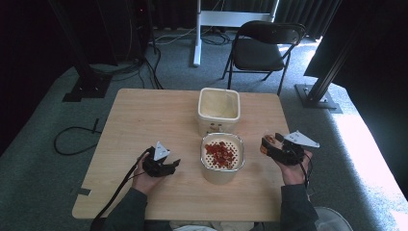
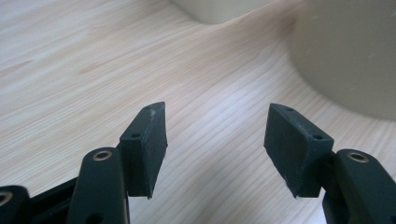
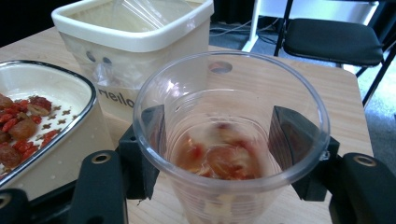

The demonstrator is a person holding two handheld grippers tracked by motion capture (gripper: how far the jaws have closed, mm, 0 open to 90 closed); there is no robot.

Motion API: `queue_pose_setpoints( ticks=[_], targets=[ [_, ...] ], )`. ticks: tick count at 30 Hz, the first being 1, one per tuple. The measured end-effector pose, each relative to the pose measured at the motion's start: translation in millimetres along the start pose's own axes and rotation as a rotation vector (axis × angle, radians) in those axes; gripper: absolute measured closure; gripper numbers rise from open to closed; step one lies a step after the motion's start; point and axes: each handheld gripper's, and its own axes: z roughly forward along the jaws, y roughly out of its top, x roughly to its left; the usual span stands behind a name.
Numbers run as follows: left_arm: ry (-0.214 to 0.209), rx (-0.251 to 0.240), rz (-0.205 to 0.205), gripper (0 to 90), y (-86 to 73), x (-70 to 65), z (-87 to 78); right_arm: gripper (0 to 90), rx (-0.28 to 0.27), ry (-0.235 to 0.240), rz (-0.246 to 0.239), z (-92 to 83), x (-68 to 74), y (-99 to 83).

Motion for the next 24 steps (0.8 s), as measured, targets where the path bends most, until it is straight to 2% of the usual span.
queue_pose_setpoints(
  ticks=[3,6,9,12,14,16,18,21,22,24],
  targets=[
    [0.033,0.011,-0.02,40.0,-7.6,9.6,-6.6,36.6,-0.001,-0.004,-0.02,0.7,3.5,0.7],
    [0.06,0.013,-0.044,40.0,-16.3,19.5,-14.5,36.7,-0.003,0.003,-0.006,-0.5,3.1,0.2],
    [0.091,0.023,-0.066,40.0,-24.4,29.1,-20.1,36.6,-0.007,-0.005,-0.018,0.2,5.5,1.2],
    [0.107,0.02,-0.103,40.1,-30.9,38.9,-24.5,36.7,-0.012,0.013,0.01,-0.7,4.0,0.8],
    [0.122,0.021,-0.12,40.2,-32.8,43.7,-25.3,36.7,-0.005,0.007,-0.017,1.3,8.2,1.3],
    [0.123,0.015,-0.131,40.2,-33.8,45.6,-26.0,36.6,-0.013,0.001,-0.007,1.1,9.4,2.4],
    [0.122,0.017,-0.129,40.2,-34.2,45.5,-25.5,36.6,-0.012,0.016,0.0,2.1,9.7,2.8],
    [0.121,0.023,-0.13,40.1,-35.0,44.7,-23.6,36.6,-0.004,0.004,-0.041,3.4,15.8,4.5],
    [0.12,0.024,-0.127,40.2,-35.0,44.5,-23.7,36.6,-0.015,-0.007,-0.035,1.7,15.0,4.7],
    [0.117,0.021,-0.126,40.2,-35.1,44.5,-23.7,36.6,-0.023,0.005,0.001,-1.2,10.5,3.8]
  ],
)
